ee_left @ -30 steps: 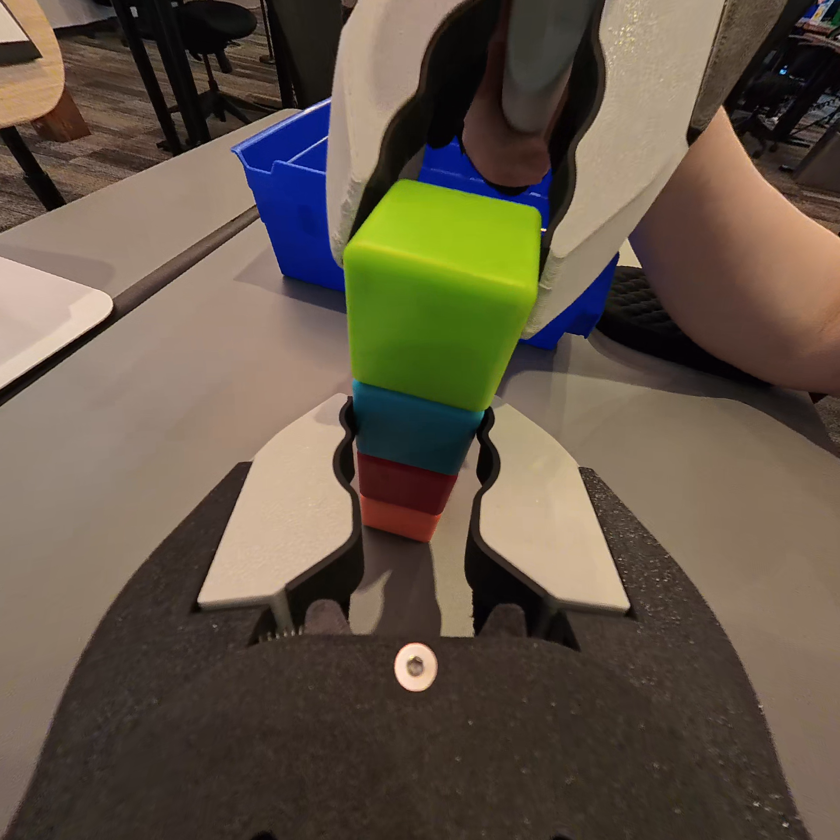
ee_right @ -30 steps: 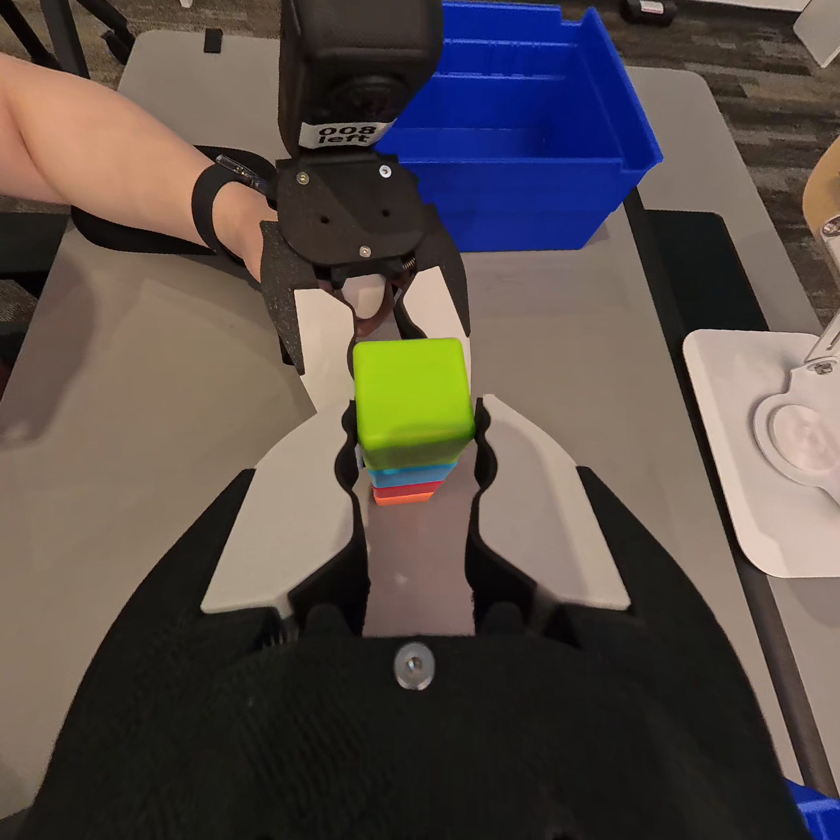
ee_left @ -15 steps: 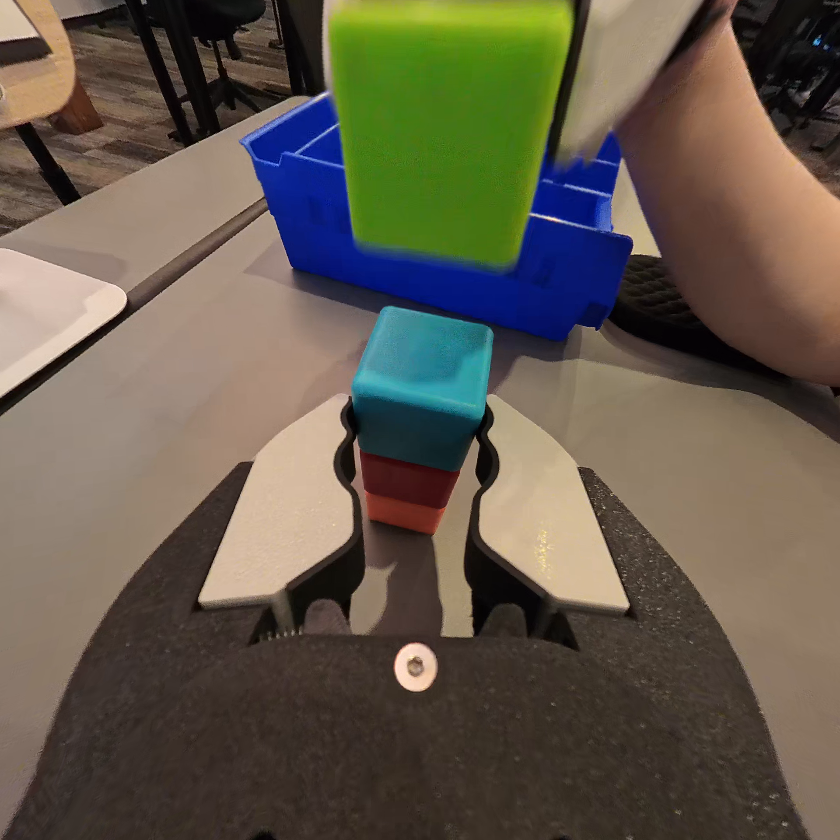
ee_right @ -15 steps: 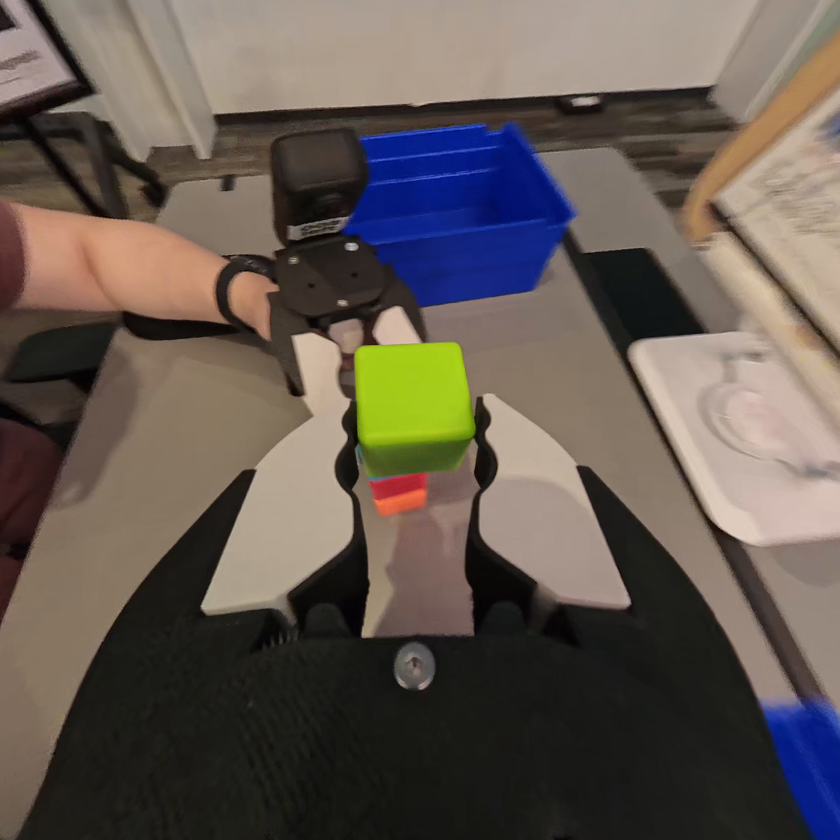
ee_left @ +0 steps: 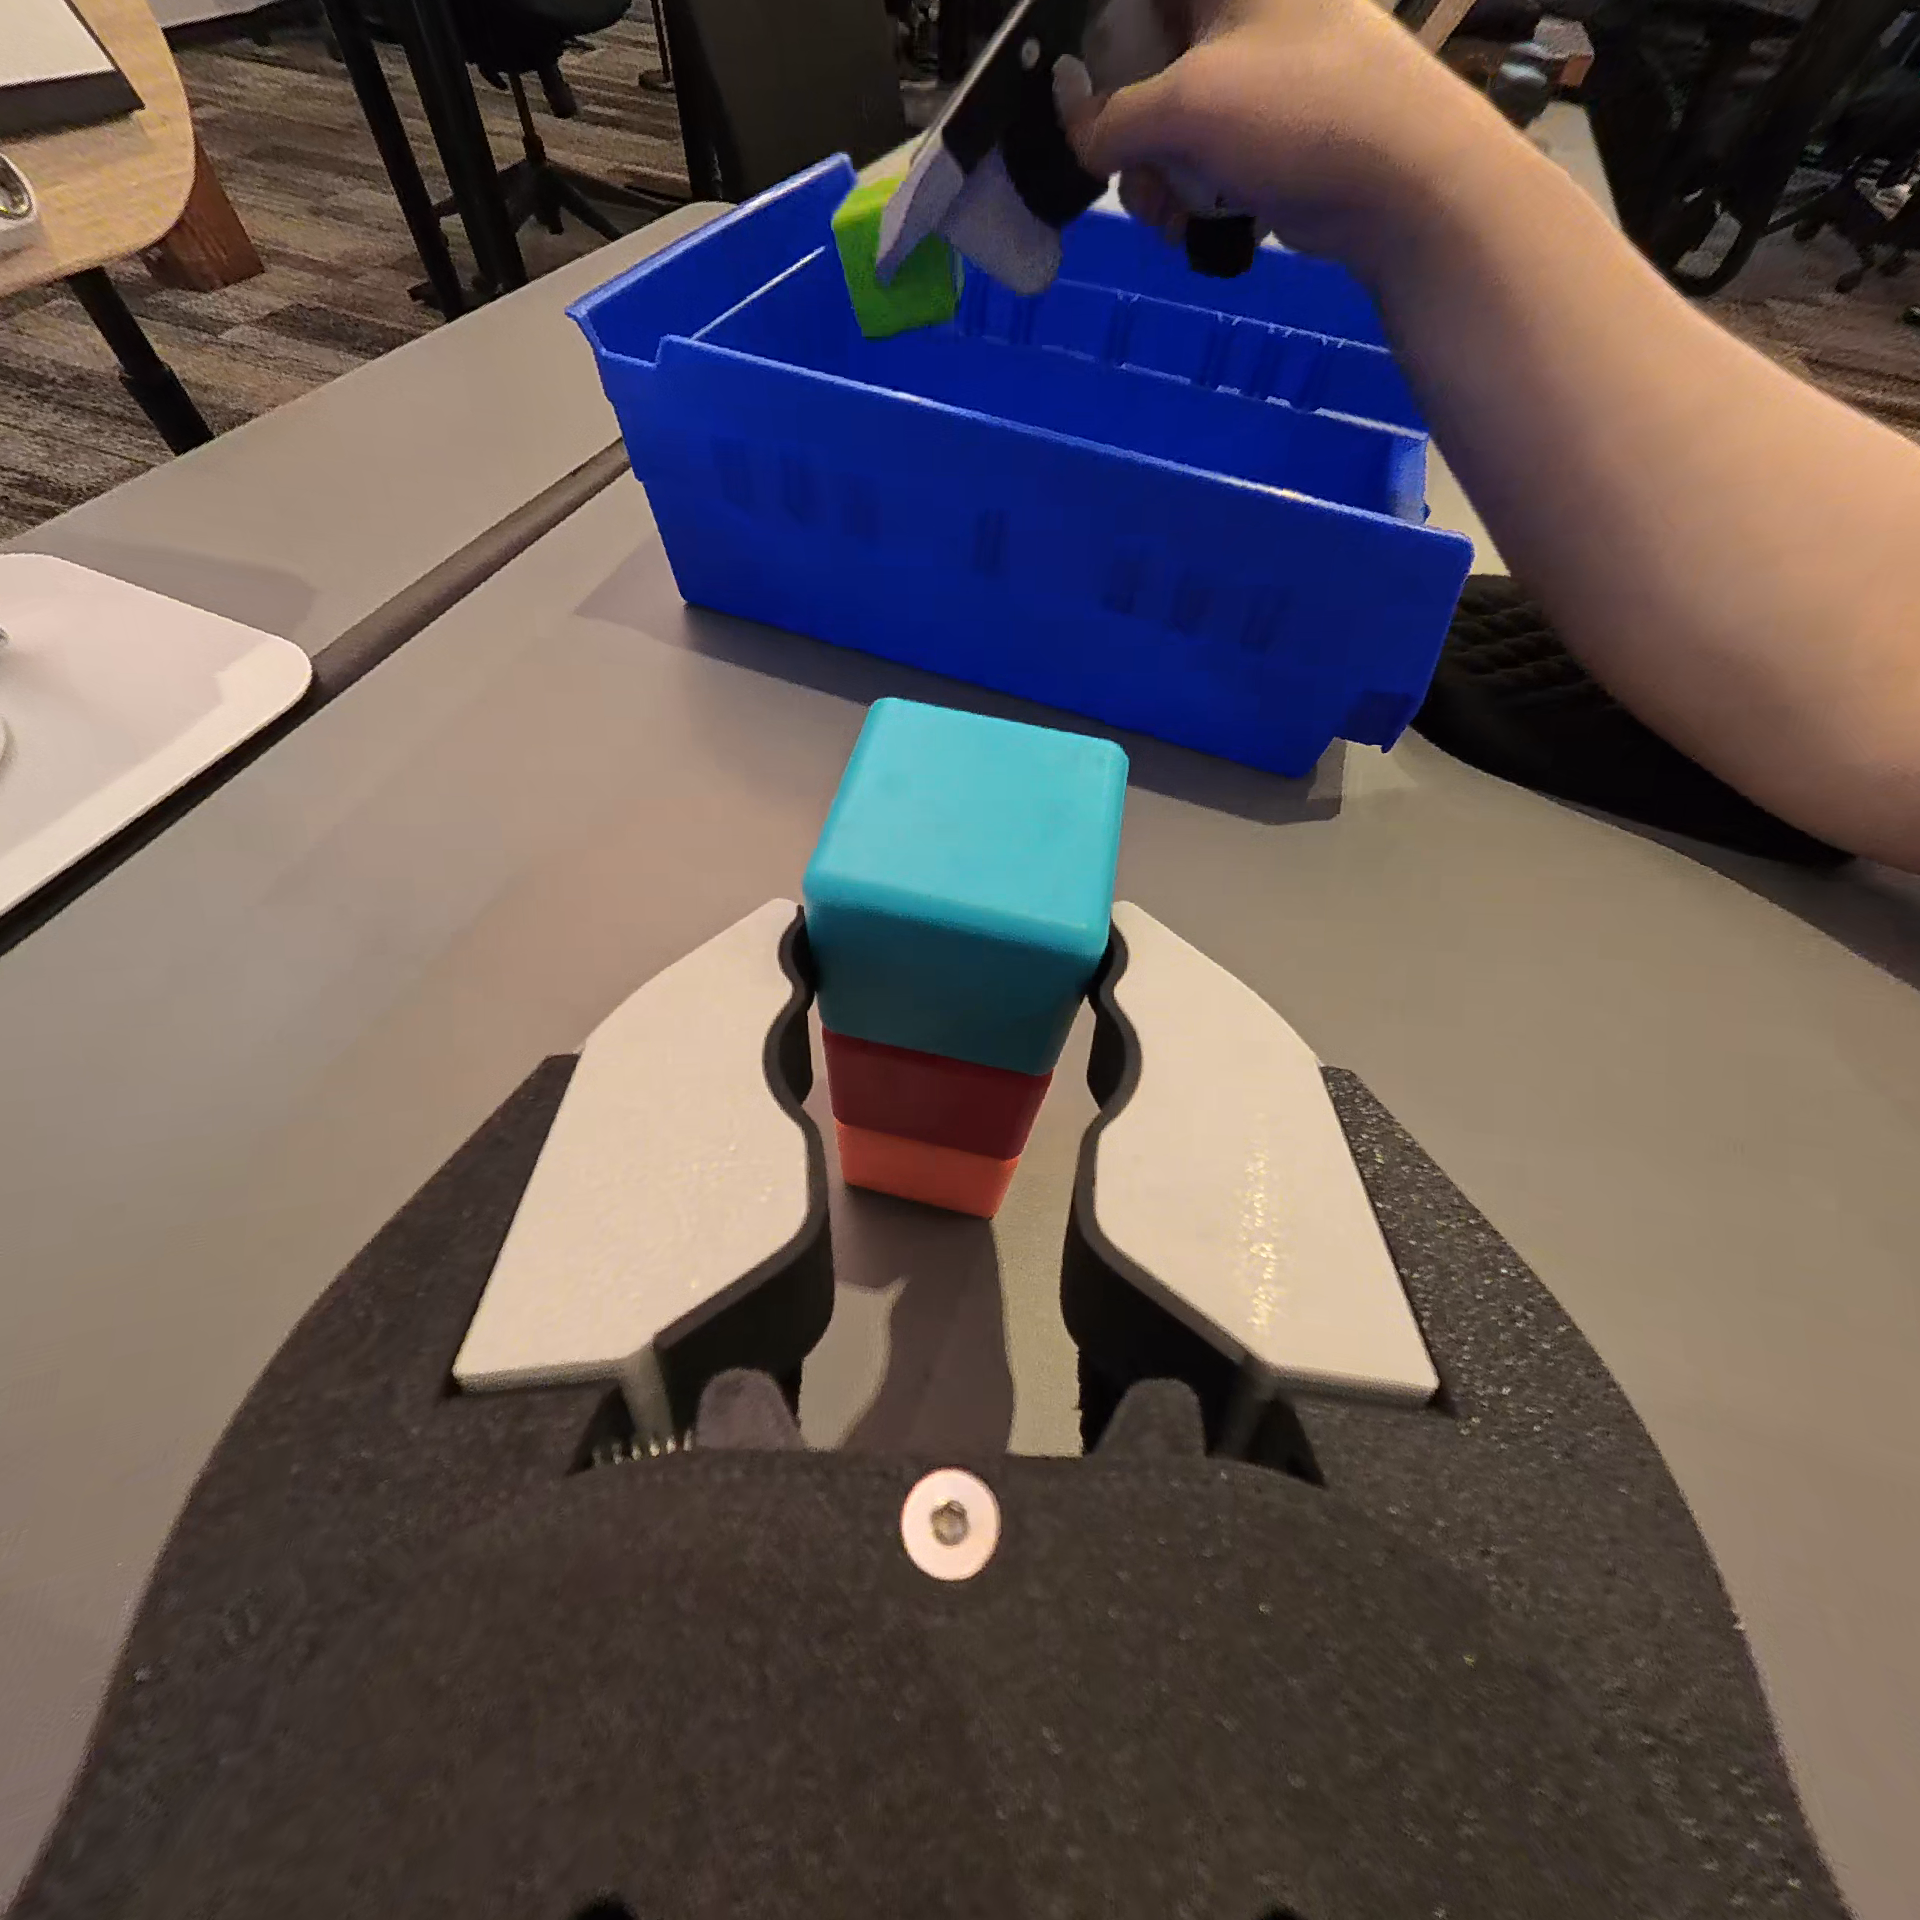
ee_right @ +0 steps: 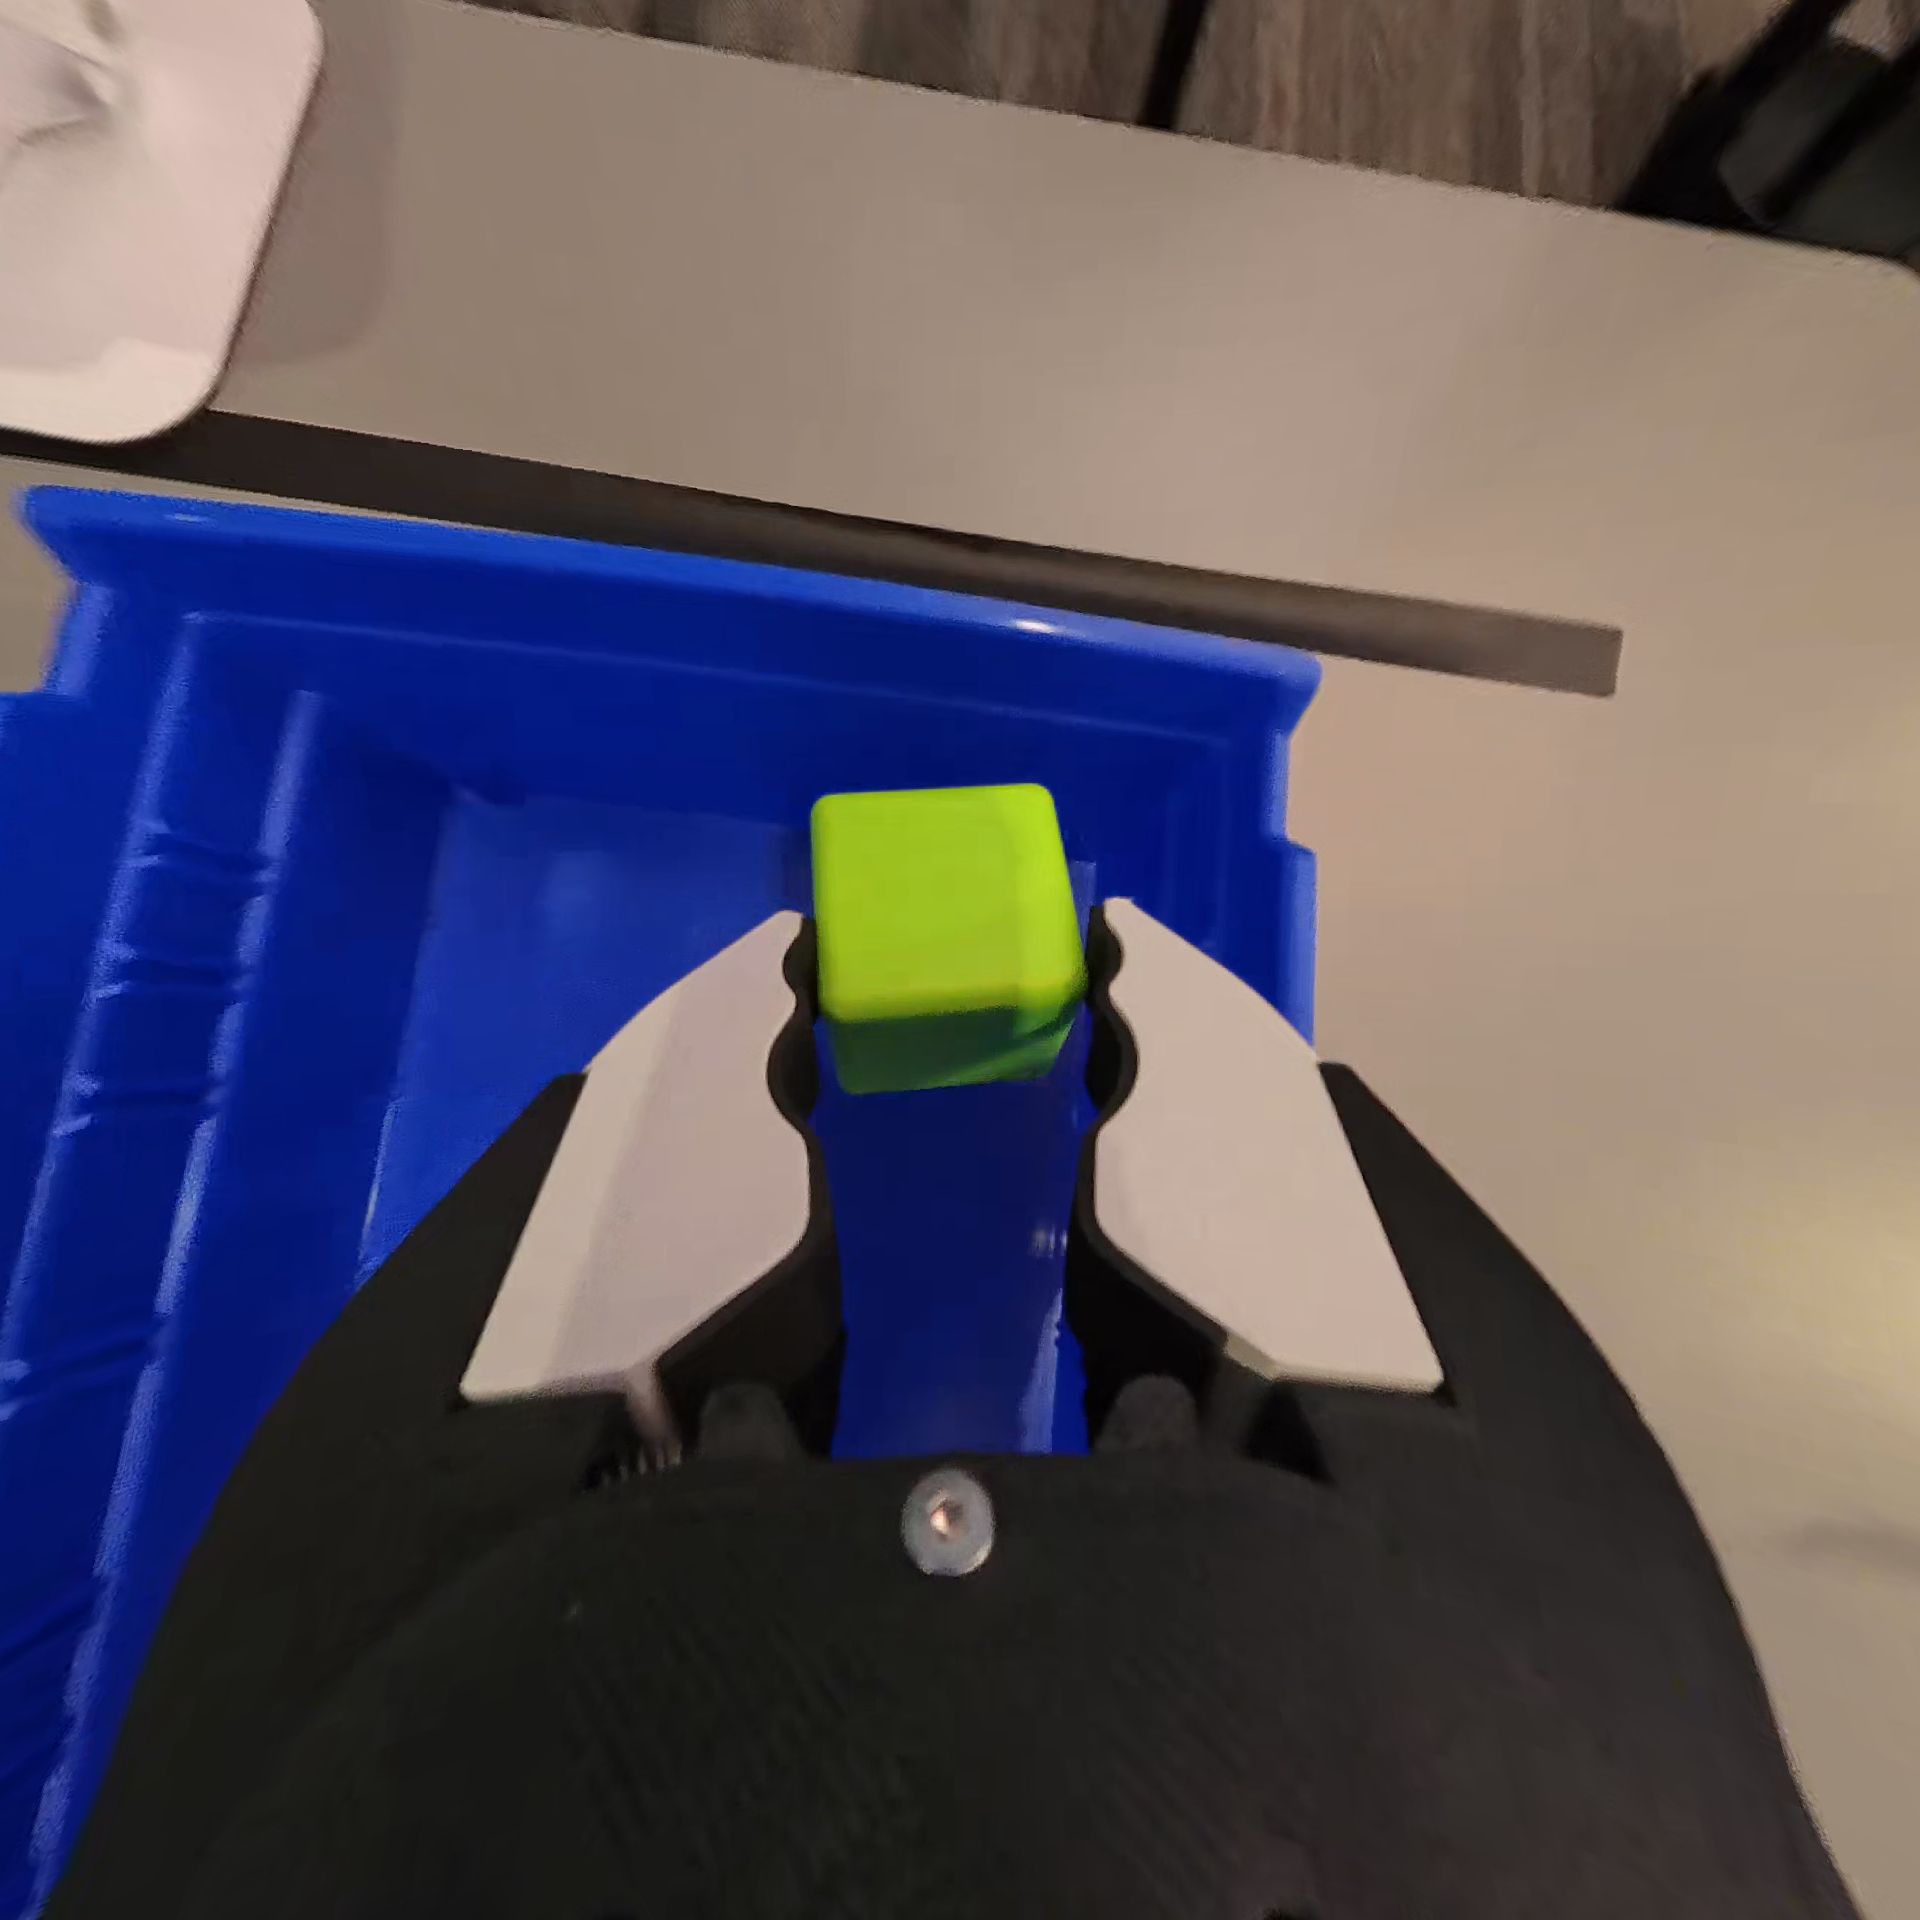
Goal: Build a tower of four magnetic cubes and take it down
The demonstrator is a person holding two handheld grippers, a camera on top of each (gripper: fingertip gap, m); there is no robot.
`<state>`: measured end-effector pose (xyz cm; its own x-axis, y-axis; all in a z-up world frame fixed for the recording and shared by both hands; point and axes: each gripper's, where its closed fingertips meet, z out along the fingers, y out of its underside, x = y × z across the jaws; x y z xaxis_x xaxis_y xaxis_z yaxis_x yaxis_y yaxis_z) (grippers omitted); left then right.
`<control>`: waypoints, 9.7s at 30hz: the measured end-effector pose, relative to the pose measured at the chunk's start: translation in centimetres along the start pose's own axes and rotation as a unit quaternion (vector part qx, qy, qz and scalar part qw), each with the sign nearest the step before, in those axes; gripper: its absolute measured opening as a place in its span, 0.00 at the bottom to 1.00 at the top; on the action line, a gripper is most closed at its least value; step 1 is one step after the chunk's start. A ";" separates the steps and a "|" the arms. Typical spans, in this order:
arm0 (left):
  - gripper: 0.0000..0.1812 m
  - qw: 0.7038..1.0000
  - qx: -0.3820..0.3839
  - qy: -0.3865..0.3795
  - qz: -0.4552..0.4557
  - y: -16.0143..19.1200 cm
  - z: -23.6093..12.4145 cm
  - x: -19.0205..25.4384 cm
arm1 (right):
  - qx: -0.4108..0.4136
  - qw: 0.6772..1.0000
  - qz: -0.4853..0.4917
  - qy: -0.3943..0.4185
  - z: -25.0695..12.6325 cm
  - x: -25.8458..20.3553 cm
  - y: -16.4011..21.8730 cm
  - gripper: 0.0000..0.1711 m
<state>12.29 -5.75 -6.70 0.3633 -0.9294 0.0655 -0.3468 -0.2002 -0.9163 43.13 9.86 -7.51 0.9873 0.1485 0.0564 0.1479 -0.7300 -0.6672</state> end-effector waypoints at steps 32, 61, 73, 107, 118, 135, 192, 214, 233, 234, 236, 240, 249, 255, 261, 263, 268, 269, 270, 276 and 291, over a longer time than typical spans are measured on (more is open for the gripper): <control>0.47 0.994 -0.094 -0.046 -0.005 3.8 1.2 -1.2 | 0.019 0.996 -0.063 -0.067 -4.4 -5.7 -2.4 0.33; 0.29 0.996 -0.091 0.005 0.013 4.7 2.1 -0.1 | 0.040 0.771 -0.476 -0.420 -9.9 -34.4 5.4 0.30; 0.28 0.995 -0.094 0.002 0.017 4.7 2.2 -0.1 | 0.200 0.862 -0.291 -0.364 -14.0 -22.2 -4.3 0.30; 0.29 0.996 -0.093 -0.004 -0.001 4.8 2.0 -0.3 | 0.039 0.961 -0.227 -0.150 0.3 -8.7 0.0 0.35; 0.38 0.985 -0.169 -0.025 -0.004 7.8 2.8 -0.8 | 0.212 0.929 -0.288 -0.095 -10.8 -12.3 -6.6 0.34; 0.28 0.984 -0.174 -0.019 0.029 8.5 3.2 -0.9 | 0.038 0.758 -0.500 -0.418 -8.5 -34.0 6.8 0.35; 0.28 0.993 -0.084 -0.060 0.061 1.8 0.6 -0.4 | 0.093 0.903 -0.208 -0.364 -16.7 -16.7 -0.3 0.30; 0.28 0.968 0.016 -0.181 0.172 -4.8 -3.7 0.4 | -0.082 0.782 -0.075 -0.613 -15.2 -35.3 2.2 0.31; 0.33 0.998 -0.032 -0.059 0.019 -1.5 -2.0 0.6 | -0.165 0.903 -0.360 -0.167 -10.4 -6.8 10.5 0.29; 0.32 0.998 -0.031 -0.054 0.013 -1.4 -1.9 0.7 | -0.200 0.909 -0.333 -0.149 -10.0 -5.5 11.4 0.29; 0.32 0.998 -0.034 -0.047 0.010 -1.2 -1.8 0.9 | -0.240 0.906 -0.318 -0.142 -9.4 -4.5 12.8 0.29; 0.32 0.998 -0.040 -0.049 0.023 -1.1 -1.7 1.1 | -0.275 0.898 -0.320 -0.128 -8.3 -3.9 13.9 0.30; 0.31 0.997 -0.046 -0.048 0.027 -0.9 -1.6 1.3 | -0.332 0.897 -0.282 -0.077 -5.2 -1.9 14.9 0.29; 0.34 0.998 -0.035 -0.052 0.019 -1.5 -2.1 1.1 | -0.314 0.913 -0.255 -0.062 -5.6 -1.7 14.0 0.30; 0.40 0.995 -0.008 -0.091 0.026 -5.2 -6.3 -0.5 | -0.155 0.952 -0.261 -0.027 -9.7 -1.6 8.1 0.29; 0.42 0.991 -0.007 -0.127 0.035 -6.6 -9.2 -2.1 | -0.091 0.971 -0.222 0.012 -10.8 -0.1 5.4 0.29; 0.46 0.962 -0.145 -0.229 0.008 -3.0 -17.0 -7.5 | -0.045 0.996 -0.059 0.046 -9.6 3.9 3.6 0.31; 0.45 0.950 -0.164 -0.264 0.004 -2.2 -18.8 -9.0 | -0.048 0.997 -0.040 0.038 -8.8 4.2 3.9 0.31; 0.44 0.939 -0.175 -0.296 0.000 -1.5 -20.8 -10.3 | -0.055 0.998 -0.028 0.032 -8.0 4.5 4.3 0.31; 0.42 0.854 -0.274 -0.425 -0.124 6.4 -33.3 -15.7 | -0.145 0.989 -0.004 0.006 -4.5 5.0 8.0 0.28; 0.22 0.797 -0.359 -0.372 -0.313 17.8 -34.5 -18.5 | -0.171 0.984 0.050 -0.016 -3.6 4.1 8.9 0.06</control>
<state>-30.45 -2.81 -10.62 0.9788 -0.1905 -0.0758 -0.2048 -0.9261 -0.3168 48.71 1.59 -10.50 0.9964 0.0818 -0.0234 0.0669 -0.9231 -0.3788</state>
